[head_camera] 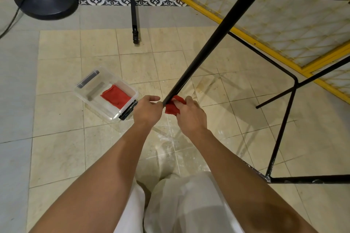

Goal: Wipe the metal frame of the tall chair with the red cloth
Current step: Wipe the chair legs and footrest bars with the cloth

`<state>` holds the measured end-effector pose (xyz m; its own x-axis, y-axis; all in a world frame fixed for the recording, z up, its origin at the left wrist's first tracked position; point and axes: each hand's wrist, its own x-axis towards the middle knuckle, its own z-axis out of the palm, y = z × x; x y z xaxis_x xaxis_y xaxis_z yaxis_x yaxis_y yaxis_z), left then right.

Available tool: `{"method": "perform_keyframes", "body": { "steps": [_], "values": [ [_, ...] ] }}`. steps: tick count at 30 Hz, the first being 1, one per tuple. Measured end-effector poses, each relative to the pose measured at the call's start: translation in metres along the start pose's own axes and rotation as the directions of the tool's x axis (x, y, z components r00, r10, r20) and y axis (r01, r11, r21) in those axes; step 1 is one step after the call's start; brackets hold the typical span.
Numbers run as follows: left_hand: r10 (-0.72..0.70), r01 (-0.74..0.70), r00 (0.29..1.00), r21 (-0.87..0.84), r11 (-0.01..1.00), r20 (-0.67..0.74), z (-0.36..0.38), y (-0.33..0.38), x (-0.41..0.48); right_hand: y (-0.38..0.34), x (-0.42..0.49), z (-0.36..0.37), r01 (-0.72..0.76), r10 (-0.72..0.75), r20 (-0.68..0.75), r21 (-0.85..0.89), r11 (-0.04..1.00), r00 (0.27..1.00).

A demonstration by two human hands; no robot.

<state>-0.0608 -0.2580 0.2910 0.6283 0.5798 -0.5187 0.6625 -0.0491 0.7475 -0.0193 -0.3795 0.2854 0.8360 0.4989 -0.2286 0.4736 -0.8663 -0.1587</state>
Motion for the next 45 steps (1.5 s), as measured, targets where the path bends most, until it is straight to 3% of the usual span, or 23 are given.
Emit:
{"method": "perform_keyframes", "body": {
  "steps": [6, 10, 13, 16, 22, 25, 28, 32, 35, 39, 45],
  "values": [
    [-0.025, 0.025, 0.998, -0.003, 1.0, 0.057, 0.0, -0.005, -0.002, -0.004, -0.008, 0.01, 0.034, -0.037, 0.086, 0.042, 0.999, 0.996],
    [-0.131, 0.13, 0.983, 0.018, 0.991, 0.127, 0.004, -0.012, -0.006, -0.008, -0.021, 0.013, 0.066, -0.076, 0.065, 0.136, 0.988, 0.995],
    [-0.302, 0.347, 0.922, -0.171, 0.922, 0.243, 0.004, -0.016, -0.012, -0.017, -0.025, 0.018, 0.024, -0.045, 0.054, 0.341, 0.94, 0.998],
    [-0.332, 0.45, 0.883, -0.398, 0.8, 0.33, 0.0, -0.02, -0.011, -0.029, -0.025, 0.017, -0.007, -0.07, 0.127, 0.521, 0.853, 0.989],
    [-0.207, 0.334, 0.937, -0.553, 0.763, 0.28, -0.009, -0.034, -0.004, -0.054, -0.024, 0.015, -0.104, -0.053, 0.176, 0.773, 0.626, 0.983],
    [-0.186, 0.334, 0.936, -0.587, 0.737, 0.299, -0.011, -0.048, 0.0, -0.058, -0.022, 0.016, -0.169, -0.072, 0.251, 0.811, 0.559, 0.965],
    [-0.192, 0.303, 0.949, -0.557, 0.773, 0.249, -0.008, -0.064, 0.007, -0.061, -0.019, 0.022, -0.239, -0.079, 0.317, 0.834, 0.497, 0.945],
    [-0.085, 0.109, 0.993, -0.396, 0.912, 0.078, -0.001, -0.071, 0.014, -0.058, -0.015, 0.036, -0.357, 0.099, 0.347, 0.852, 0.382, 0.933],
    [0.041, -0.02, 0.997, -0.315, 0.949, 0.061, 0.009, -0.071, 0.023, -0.049, -0.01, 0.043, -0.425, 0.206, 0.373, 0.825, 0.371, 0.904],
    [0.102, -0.067, 0.984, -0.228, 0.971, 0.146, 0.02, -0.069, 0.034, -0.042, -0.003, 0.058, -0.488, 0.244, 0.424, 0.796, 0.359, 0.872],
    [0.248, -0.192, 0.953, -0.292, 0.937, 0.171, 0.039, -0.081, 0.039, -0.037, 0.012, 0.079, -0.542, 0.278, 0.468, 0.762, 0.355, 0.839]
  ]
}}
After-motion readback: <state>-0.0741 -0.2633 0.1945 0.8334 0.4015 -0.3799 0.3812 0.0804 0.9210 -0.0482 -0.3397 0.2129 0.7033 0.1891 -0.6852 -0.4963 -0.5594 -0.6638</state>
